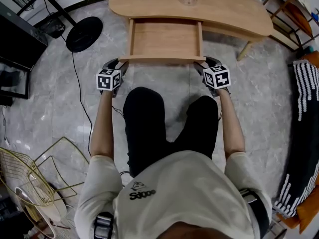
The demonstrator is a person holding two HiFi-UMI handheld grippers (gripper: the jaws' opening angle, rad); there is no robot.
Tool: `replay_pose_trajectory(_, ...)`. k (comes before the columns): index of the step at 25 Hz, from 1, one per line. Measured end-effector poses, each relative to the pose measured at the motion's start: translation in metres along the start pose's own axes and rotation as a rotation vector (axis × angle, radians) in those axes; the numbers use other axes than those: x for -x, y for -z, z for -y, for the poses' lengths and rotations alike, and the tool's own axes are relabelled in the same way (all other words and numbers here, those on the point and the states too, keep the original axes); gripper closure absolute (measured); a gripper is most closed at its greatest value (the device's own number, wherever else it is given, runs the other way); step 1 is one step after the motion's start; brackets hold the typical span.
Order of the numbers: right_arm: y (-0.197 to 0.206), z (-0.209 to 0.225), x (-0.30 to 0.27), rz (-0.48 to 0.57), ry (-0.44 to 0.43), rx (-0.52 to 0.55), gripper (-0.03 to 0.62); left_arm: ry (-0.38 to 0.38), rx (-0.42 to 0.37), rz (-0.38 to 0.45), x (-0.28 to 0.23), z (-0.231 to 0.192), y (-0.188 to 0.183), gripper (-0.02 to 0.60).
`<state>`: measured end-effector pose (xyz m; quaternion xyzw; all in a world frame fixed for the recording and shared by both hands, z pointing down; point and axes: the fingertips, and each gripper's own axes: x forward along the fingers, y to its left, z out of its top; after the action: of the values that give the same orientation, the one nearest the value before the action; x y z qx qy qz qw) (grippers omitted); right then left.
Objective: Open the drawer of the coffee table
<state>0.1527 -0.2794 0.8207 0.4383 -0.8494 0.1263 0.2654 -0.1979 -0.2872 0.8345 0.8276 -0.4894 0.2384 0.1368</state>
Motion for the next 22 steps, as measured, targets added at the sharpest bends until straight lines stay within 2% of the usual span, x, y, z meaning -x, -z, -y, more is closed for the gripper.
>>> replay_pose_trajectory(5,0.009,0.023,0.021,-0.041,0.043,0.060,0.387,-0.052,-0.026,-0.006,0.016,-0.013,0.002,0.373)
replay_pose_trajectory(6,0.011,0.030,0.026,-0.042,0.058,0.056,0.394,-0.065,-0.037,-0.008,0.021,-0.017,0.002,0.386)
replay_pose_trajectory(9,0.012,0.051,0.042,-0.045,0.130,0.057,0.440,-0.135,-0.086,-0.006,0.040,-0.034,-0.005,0.493)
replay_pose_trajectory(14,-0.015,0.076,0.067,-0.007,0.260,0.103,0.511,-0.209,-0.135,0.082,0.066,-0.049,-0.047,0.542)
replay_pose_trajectory(17,-0.042,0.074,0.082,0.031,0.310,0.150,0.573,-0.205,-0.167,0.147,0.078,-0.041,-0.084,0.554)
replay_pose_trajectory(22,-0.094,0.065,0.108,0.148,0.327,0.205,0.588,-0.127,-0.228,0.238,0.082,-0.005,-0.140,0.561)
